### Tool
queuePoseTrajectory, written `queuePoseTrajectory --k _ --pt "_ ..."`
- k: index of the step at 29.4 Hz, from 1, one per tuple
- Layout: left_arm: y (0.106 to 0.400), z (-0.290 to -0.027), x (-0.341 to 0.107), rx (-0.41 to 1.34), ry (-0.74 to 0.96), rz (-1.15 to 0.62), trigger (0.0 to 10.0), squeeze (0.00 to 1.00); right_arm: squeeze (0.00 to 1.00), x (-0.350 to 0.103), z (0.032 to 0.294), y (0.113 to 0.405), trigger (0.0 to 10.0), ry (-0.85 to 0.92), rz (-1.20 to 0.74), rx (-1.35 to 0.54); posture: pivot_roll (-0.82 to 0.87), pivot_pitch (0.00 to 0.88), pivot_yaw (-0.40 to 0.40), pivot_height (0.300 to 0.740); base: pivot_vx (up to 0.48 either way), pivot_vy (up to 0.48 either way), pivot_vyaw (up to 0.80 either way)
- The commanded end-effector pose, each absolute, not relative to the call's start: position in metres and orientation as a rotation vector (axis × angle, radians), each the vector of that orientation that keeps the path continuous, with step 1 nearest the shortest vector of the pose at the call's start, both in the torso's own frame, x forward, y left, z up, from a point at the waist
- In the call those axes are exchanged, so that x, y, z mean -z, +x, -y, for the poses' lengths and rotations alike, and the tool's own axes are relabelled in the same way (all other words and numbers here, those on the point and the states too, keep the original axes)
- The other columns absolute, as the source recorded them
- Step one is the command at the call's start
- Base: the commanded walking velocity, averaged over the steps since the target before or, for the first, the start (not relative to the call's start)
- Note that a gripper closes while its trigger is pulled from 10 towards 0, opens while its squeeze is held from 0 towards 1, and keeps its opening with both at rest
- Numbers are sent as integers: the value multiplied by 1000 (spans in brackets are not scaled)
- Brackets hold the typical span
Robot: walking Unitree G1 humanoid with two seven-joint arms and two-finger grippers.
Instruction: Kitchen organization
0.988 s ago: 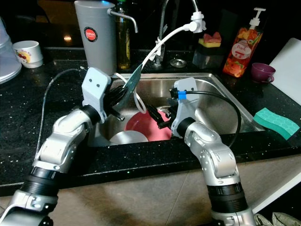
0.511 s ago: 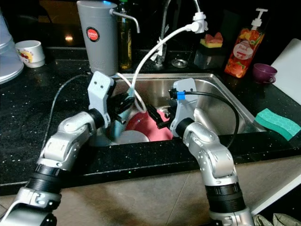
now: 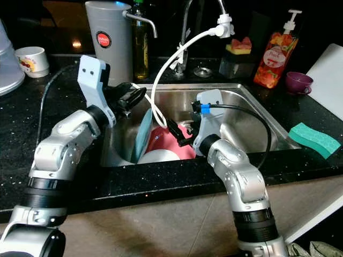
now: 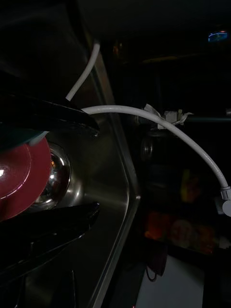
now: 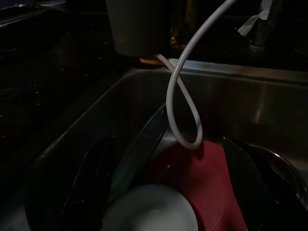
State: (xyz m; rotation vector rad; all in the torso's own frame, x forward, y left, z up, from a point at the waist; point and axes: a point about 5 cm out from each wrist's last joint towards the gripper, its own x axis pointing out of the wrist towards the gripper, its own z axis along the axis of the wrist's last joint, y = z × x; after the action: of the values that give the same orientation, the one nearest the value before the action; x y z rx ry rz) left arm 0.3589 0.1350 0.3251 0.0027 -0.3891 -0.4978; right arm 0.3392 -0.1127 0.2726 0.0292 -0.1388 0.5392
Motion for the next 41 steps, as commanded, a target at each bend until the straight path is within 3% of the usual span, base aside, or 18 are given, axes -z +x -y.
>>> queuePoseTrajectory --k 1,3,7,13,16,21,33,41 --pt "364 -138 -321 455 21 353 10000 0 0 -276 115 339 10000 41 157 -532 92 171 -81 740 0 0 0" --pt "393 -171 -310 222 45 213 10000 0 0 -292 108 332 10000 50 231 -584 93 189 -74 740 0 0 0" --pt "403 -189 -306 98 103 145 10000 0 0 -295 109 331 10000 -7 245 -548 89 197 -61 740 0 0 0" --pt "391 -174 -323 220 143 251 10000 0 0 -296 126 332 10000 -31 258 -445 83 204 -48 740 0 0 0" --pt "391 -190 -332 122 122 281 10000 0 0 -298 130 332 10000 -16 277 -416 88 207 -50 740 0 0 0" --pt "400 -209 -325 15 103 219 10000 0 0 -301 121 332 10000 24 307 -433 94 208 -55 740 0 0 0" --pt "411 -203 -313 61 81 155 10000 0 0 -315 99 331 10000 15 366 -462 96 251 -47 740 0 0 0" --pt "414 -212 -313 78 95 152 10000 0 0 -310 99 325 10000 38 351 -453 104 340 -26 740 0 0 0"
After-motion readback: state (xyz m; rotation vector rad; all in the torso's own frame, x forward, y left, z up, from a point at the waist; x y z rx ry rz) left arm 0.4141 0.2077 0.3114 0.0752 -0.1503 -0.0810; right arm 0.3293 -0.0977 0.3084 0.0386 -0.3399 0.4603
